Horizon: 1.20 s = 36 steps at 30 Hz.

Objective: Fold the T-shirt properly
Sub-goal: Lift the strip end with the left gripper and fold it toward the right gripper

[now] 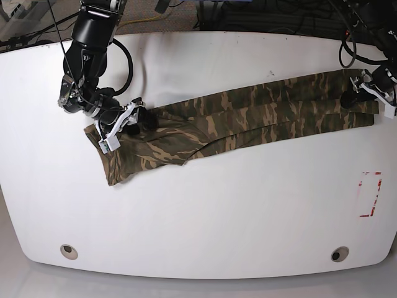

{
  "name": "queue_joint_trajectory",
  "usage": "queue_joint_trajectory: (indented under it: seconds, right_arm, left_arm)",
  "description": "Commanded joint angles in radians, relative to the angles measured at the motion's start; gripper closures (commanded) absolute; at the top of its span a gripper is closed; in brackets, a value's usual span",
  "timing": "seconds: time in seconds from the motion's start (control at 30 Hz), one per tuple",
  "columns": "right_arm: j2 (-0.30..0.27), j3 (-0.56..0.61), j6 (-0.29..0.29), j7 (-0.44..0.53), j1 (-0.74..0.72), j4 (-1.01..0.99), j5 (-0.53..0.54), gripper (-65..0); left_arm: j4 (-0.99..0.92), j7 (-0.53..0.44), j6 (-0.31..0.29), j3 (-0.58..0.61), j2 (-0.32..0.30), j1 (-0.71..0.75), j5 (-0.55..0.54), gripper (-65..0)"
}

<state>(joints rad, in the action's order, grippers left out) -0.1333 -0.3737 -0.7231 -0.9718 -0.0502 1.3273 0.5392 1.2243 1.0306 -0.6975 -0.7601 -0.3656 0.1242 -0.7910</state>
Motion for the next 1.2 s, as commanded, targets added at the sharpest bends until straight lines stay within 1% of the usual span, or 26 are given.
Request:
queue_joint_trajectory:
  seconds: [0.0,0.07,0.13,0.17,0.2,0.23,0.33,0.37,0.5,0.73,0.9,0.97,1.07,1.17]
  right_arm:
    - [-0.009,0.000,0.025,-0.068,0.006,-0.005,-0.072,-37.1]
    - [-0.009,0.000,0.025,-0.068,0.008,-0.005,-0.072,-37.1]
    - [-0.009,0.000,0.025,-0.068,0.008,-0.005,-0.072,-37.1]
    - [-0.009,0.000,0.025,-0.068,0.008,-0.005,-0.072,-37.1]
    - [-0.009,0.000,0.025,-0.068,0.008,-0.005,-0.072,-37.1]
    - [-0.009,0.000,0.025,-0.068,0.010,-0.005,-0.072,-37.1]
    - [-0.009,0.000,0.025,-0.068,0.011,-0.005,-0.072,-37.1]
    - [-0.009,0.000,0.025,-0.068,0.011,-0.005,-0.072,-37.1]
    - [-0.007,0.000,0.025,-0.068,0.011,-0.005,-0.072,-37.1]
    - [-0.007,0.000,0.025,-0.068,0.011,-0.005,-0.072,-37.1]
    - [-0.007,0.000,0.025,-0.068,0.011,-0.005,-0.072,-37.1]
    - [-0.007,0.000,0.025,-0.068,0.011,-0.005,-0.072,-37.1]
    - [-0.007,0.000,0.025,-0.068,0.011,-0.005,-0.072,-37.1]
    - [-0.007,0.000,0.025,-0.068,0.011,-0.005,-0.072,-37.1]
  left_arm:
    - [0.015,0.017,-0.001,-0.002,0.006,-0.004,0.003,-51.1]
    - [0.015,0.017,-0.001,-0.002,0.017,-0.022,0.006,-50.1]
    - [0.012,0.017,-0.001,-0.002,0.017,-0.025,0.006,-44.3]
    - [0.010,0.017,-0.001,-0.002,0.017,-0.027,0.008,-37.6]
    - [0.010,0.017,-0.001,-0.002,0.017,-0.027,0.008,-28.6]
    - [0.010,0.017,-0.001,-0.002,0.017,-0.027,0.008,-21.0]
    - [0.015,0.017,-0.001,0.011,0.010,-0.027,0.009,-2.6]
    - [0.016,0.015,-0.001,0.027,0.007,-0.027,0.009,0.0]
    - [0.081,0.015,-0.001,0.092,-0.019,-0.022,0.008,0.0]
    - [0.400,0.014,-0.001,0.202,-0.025,0.052,0.009,0.0]
    - [0.642,0.017,0.009,0.314,-0.026,0.081,0.009,-0.3]
    - [0.710,0.017,0.009,0.353,-0.026,0.081,0.009,-0.3]
    - [0.753,0.017,0.009,0.400,-0.026,0.071,0.009,-0.3]
    - [0.756,0.026,0.009,0.462,-0.026,0.027,0.008,-0.3]
